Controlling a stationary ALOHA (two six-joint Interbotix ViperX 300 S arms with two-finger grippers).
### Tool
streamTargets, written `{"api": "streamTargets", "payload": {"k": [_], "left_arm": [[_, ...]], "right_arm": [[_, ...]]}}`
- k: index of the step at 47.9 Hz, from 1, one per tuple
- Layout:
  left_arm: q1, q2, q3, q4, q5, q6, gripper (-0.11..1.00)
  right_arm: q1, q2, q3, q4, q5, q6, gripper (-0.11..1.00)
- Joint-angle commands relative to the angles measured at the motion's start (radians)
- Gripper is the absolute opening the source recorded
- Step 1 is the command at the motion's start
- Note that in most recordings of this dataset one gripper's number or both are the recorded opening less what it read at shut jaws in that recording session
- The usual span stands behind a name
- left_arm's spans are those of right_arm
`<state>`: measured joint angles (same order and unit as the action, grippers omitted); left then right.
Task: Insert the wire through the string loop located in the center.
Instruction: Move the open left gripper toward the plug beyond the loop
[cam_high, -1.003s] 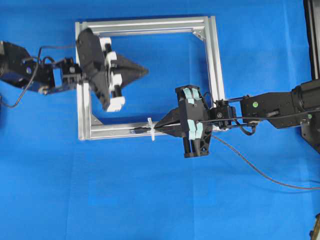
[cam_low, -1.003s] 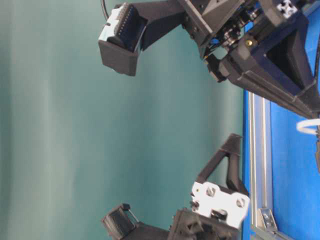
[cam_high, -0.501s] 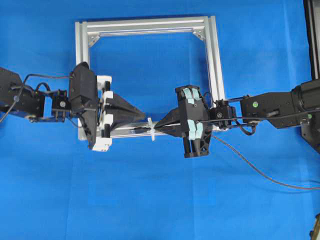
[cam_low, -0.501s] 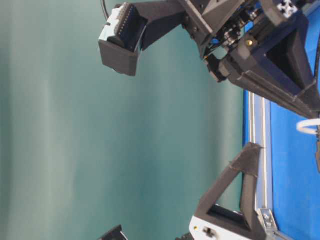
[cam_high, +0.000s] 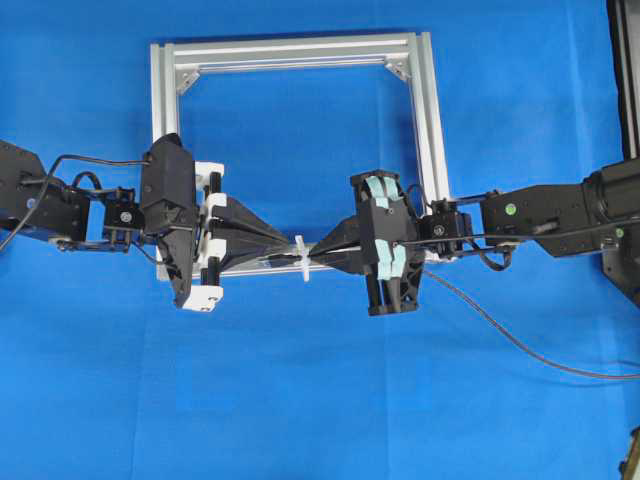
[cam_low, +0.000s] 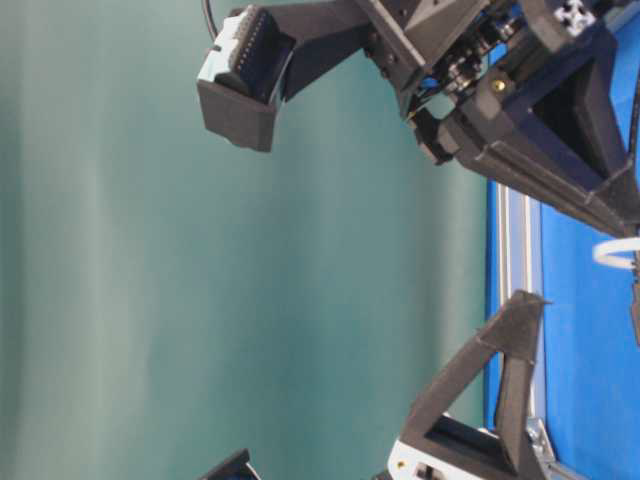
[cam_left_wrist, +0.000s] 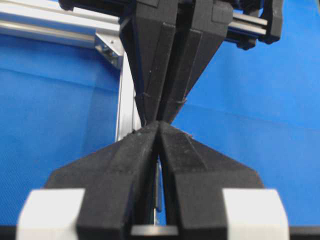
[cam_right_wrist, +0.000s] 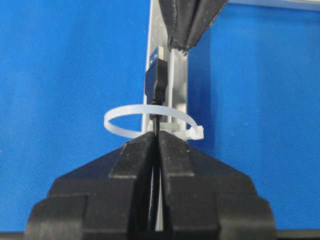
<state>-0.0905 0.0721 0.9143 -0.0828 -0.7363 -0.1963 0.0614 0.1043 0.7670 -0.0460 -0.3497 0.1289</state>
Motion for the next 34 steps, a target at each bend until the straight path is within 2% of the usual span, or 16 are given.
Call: {"api": "streamTargets", "payload": {"k": [1,4,7,14,19,22,34], "left_arm": [[-0.003,-0.018,-0.02,0.002,-0.002,0.0,0.01],[-0.003,-0.018,-0.021,0.002,0.0,0.002,0.08],[-0.005,-0.018,-0.021,0.002,0.0,0.002,0.21],[-0.009,-0.017,-0.026,0.002,0.002,0.0,0.66],[-0.014,-0.015,-0.028,0.002,0.015,0.0,0.89],[-0.014,-0.015,-0.029,0.002,0.028,0.0,0.93],[-0.02,0.026,-0.044,0.002,0.077,0.0,0.92]], "right_arm": [[0.002,-0.014,-0.017,-0.003,-0.011,0.0,-0.02],[0.002,-0.014,-0.018,-0.003,-0.011,0.0,-0.02],[0.002,-0.014,-0.017,-0.003,-0.011,0.0,-0.02],[0.002,-0.014,-0.017,-0.003,-0.011,0.0,-0.02],[0.002,-0.014,-0.018,-0.003,-0.011,0.0,-0.02],[0.002,-0.014,-0.018,-0.002,-0.009,0.0,-0.02],[0.002,-0.014,-0.017,-0.002,-0.011,0.0,-0.02]]}}
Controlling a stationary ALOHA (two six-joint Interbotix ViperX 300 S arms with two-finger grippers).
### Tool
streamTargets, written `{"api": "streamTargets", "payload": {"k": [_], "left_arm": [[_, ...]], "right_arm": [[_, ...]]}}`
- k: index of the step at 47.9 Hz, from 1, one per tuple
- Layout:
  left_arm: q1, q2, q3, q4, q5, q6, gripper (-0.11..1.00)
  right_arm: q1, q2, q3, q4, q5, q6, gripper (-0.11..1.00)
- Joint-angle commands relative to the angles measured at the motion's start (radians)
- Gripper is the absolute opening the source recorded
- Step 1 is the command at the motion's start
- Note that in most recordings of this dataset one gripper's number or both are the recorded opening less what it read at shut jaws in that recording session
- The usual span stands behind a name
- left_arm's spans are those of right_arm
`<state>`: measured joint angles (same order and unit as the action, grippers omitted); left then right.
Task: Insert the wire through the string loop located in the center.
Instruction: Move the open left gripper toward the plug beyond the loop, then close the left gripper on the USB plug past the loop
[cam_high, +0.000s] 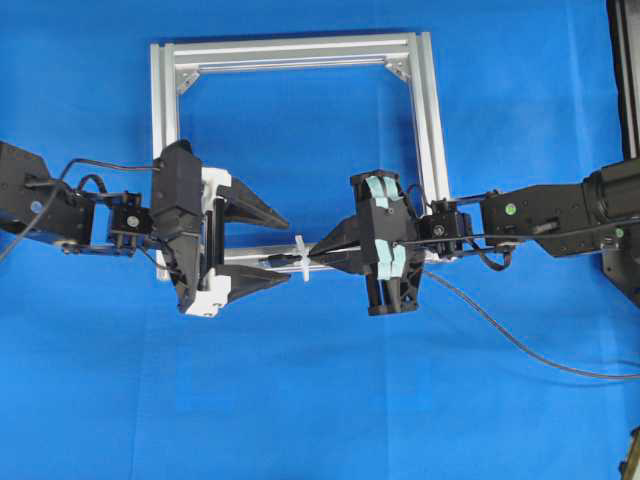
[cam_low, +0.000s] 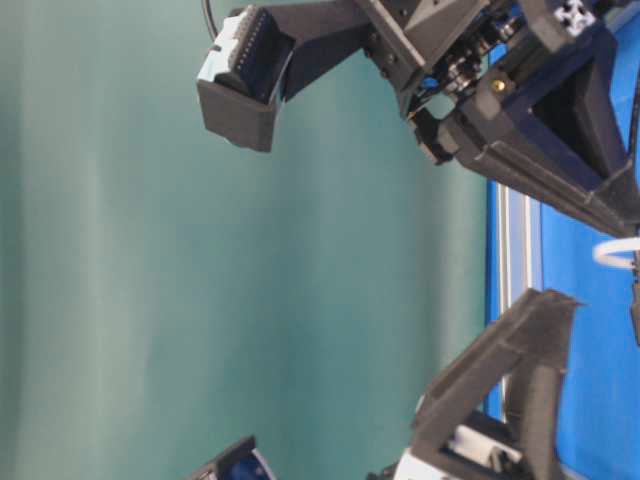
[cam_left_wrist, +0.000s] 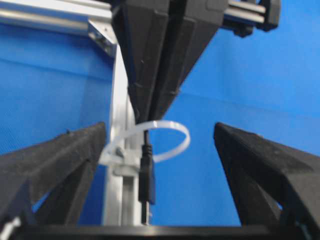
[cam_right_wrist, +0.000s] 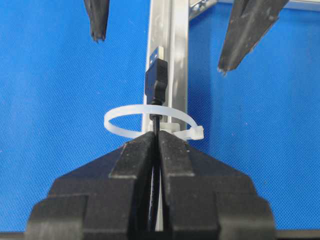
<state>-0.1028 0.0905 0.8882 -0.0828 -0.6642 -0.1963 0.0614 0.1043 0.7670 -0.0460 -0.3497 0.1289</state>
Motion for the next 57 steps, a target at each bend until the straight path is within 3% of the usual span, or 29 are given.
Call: {"api": "streamTargets", "payload": {"k": [1,14,57], "left_arm": [[-0.008,0.017,-0.018,0.002,0.006,0.0,0.92],[-0.008,0.1,-0.02,0.0,0.008,0.0,0.92],[-0.008,0.1,-0.023,0.0,0.002,0.0,0.92]], "right_arm": [[0.002,-0.014,-0.017,-0.003,-0.011,0.0,-0.02],[0.002,-0.014,-0.015,-0.002,-0.011,0.0,-0.02],[0.002,-0.014,-0.015,-0.002,-0.008,0.0,-0.02]]}}
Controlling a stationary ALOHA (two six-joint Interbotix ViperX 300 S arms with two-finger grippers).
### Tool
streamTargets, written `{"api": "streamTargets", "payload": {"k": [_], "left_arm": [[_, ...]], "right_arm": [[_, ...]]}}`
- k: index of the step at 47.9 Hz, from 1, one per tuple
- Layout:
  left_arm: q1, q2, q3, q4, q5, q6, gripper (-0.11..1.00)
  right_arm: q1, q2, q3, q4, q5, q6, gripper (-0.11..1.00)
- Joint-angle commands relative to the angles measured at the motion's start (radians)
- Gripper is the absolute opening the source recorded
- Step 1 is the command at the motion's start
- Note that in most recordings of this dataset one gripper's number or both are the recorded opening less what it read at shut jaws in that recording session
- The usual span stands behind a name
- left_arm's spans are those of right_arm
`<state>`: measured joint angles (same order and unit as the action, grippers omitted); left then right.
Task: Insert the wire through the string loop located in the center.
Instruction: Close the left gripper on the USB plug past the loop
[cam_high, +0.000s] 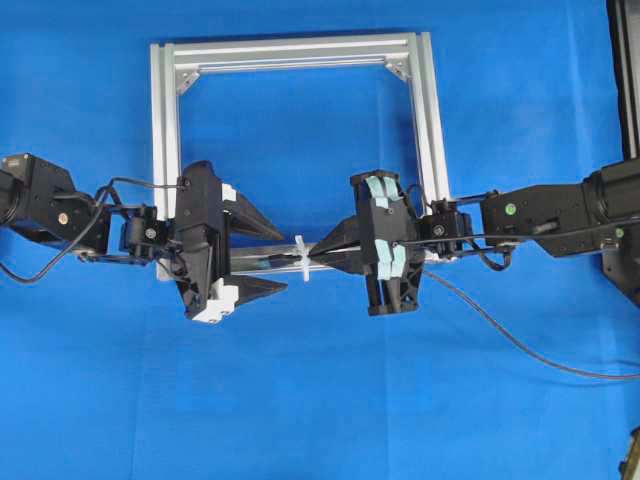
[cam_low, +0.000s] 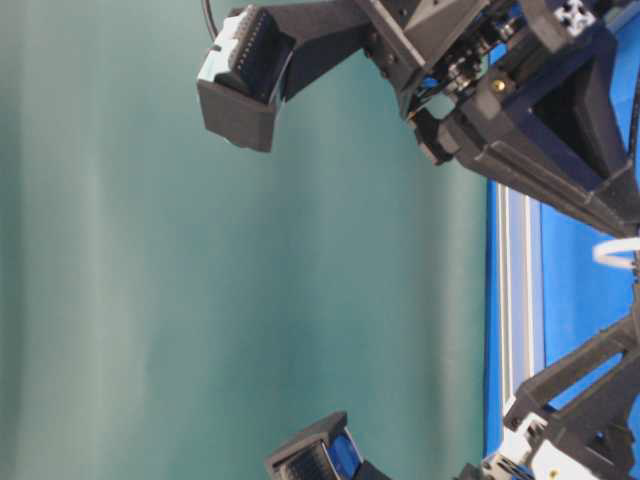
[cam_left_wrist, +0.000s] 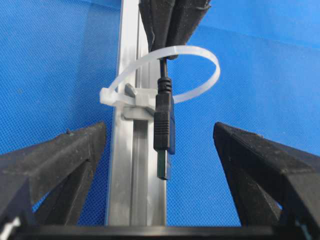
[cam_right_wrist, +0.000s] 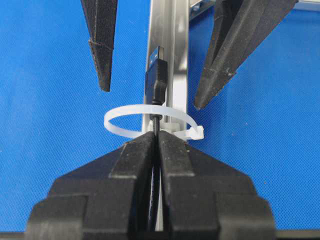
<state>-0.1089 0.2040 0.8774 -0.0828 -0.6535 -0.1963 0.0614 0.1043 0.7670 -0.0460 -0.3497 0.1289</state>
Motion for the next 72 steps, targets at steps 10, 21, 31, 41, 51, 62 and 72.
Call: {"api": "streamTargets", "payload": {"k": [10,21,31,41,51,62,72], "left_arm": [[-0.002,-0.014,-0.012,0.0,-0.009,-0.002,0.92],[-0.002,-0.014,-0.012,0.0,-0.009,0.0,0.92],[-0.003,-0.014,-0.012,0.0,-0.009,0.0,0.92],[-0.002,-0.014,-0.014,0.0,-0.011,0.0,0.86],[-0.002,-0.015,-0.009,0.0,-0.023,0.008,0.34],[-0.002,-0.015,-0.006,0.0,-0.026,0.009,0.07],[-0.002,-0.015,-0.006,0.0,-0.025,0.009,0.07]], "right_arm": [[0.002,-0.014,-0.015,-0.002,-0.008,0.0,-0.02],[0.002,-0.014,-0.015,-0.003,-0.006,0.0,-0.02],[0.002,-0.014,-0.015,-0.002,-0.008,0.0,-0.02],[0.002,-0.014,-0.015,-0.003,-0.006,0.0,-0.02],[0.002,-0.014,-0.015,-0.003,-0.006,0.0,-0.02],[0.002,-0.014,-0.015,-0.003,-0.008,0.0,-0.02],[0.002,-0.014,-0.015,-0.003,-0.011,0.0,-0.02]]}}
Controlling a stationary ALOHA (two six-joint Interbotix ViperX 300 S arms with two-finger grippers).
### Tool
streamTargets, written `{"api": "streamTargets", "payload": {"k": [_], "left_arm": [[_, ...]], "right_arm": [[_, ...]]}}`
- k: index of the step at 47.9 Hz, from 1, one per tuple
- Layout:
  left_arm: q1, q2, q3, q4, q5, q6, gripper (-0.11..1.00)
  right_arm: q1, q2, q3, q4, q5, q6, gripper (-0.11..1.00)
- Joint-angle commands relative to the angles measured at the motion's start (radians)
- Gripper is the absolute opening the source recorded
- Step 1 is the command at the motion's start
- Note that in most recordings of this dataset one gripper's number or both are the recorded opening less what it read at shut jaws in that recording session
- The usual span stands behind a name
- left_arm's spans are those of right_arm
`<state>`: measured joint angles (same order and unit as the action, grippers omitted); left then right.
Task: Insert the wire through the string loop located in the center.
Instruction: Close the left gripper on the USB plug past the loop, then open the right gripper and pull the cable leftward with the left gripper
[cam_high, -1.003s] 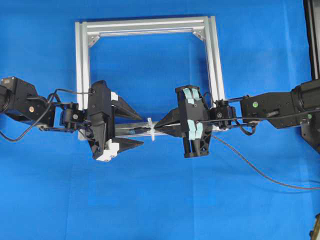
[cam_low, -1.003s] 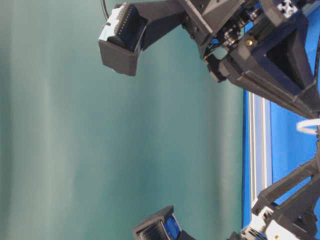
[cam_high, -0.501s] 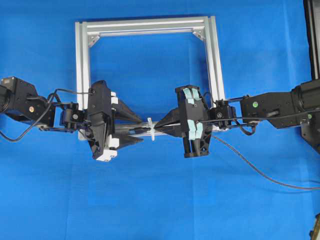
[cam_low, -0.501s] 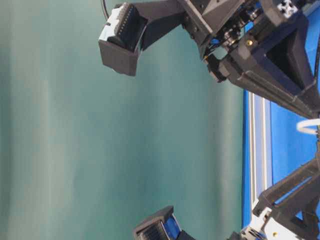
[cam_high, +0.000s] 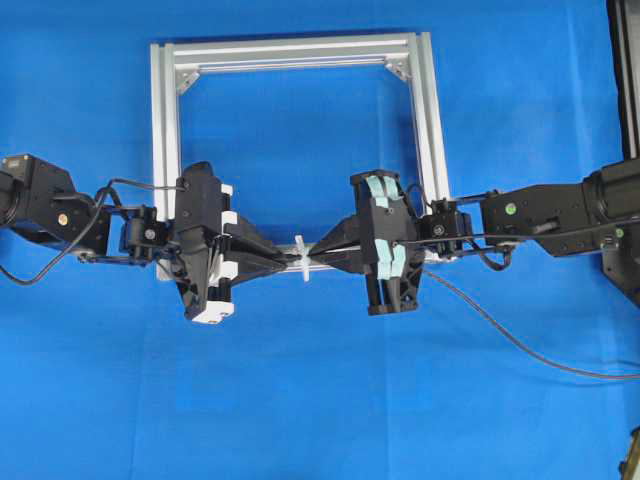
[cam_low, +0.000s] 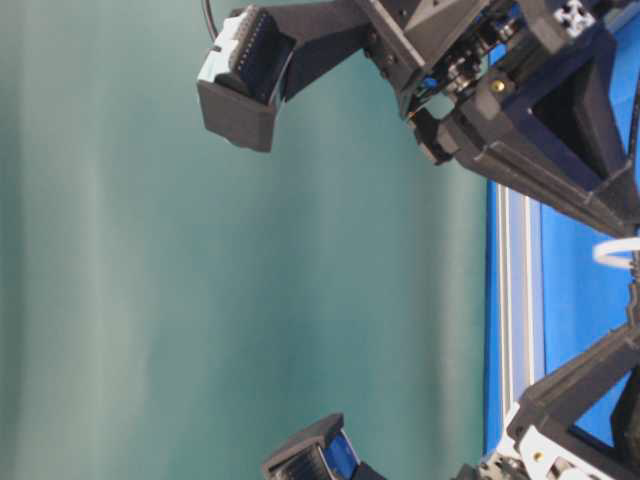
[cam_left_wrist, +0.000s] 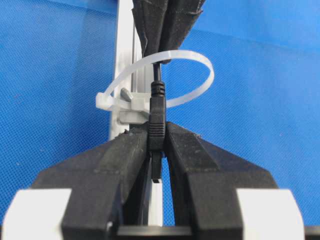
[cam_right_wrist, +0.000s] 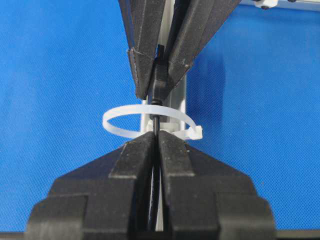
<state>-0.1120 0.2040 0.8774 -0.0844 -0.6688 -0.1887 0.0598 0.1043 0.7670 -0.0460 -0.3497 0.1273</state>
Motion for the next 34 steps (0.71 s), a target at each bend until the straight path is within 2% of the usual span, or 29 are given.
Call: {"api": "streamTargets", "payload": {"k": [1,16,19,23,34], "left_arm": [[0.002,-0.015,-0.006,0.002,-0.009,0.002,0.07],[0.002,-0.015,-0.006,0.002,-0.009,0.002,0.07],[0.002,-0.017,-0.006,0.002,-0.009,0.002,0.07],[0.002,-0.015,-0.006,0.002,-0.009,0.002,0.07],[0.002,-0.015,-0.006,0.002,-0.008,0.002,0.07]], "right_arm": [[0.003,-0.014,-0.015,-0.003,-0.011,0.002,-0.02],[0.003,-0.014,-0.015,-0.003,-0.008,0.002,-0.02],[0.003,-0.014,-0.015,-0.003,-0.006,0.002,0.01],[0.003,-0.014,-0.017,-0.002,-0.006,0.003,0.14],[0.003,-0.014,-0.015,-0.002,-0.003,0.005,0.8]]}}
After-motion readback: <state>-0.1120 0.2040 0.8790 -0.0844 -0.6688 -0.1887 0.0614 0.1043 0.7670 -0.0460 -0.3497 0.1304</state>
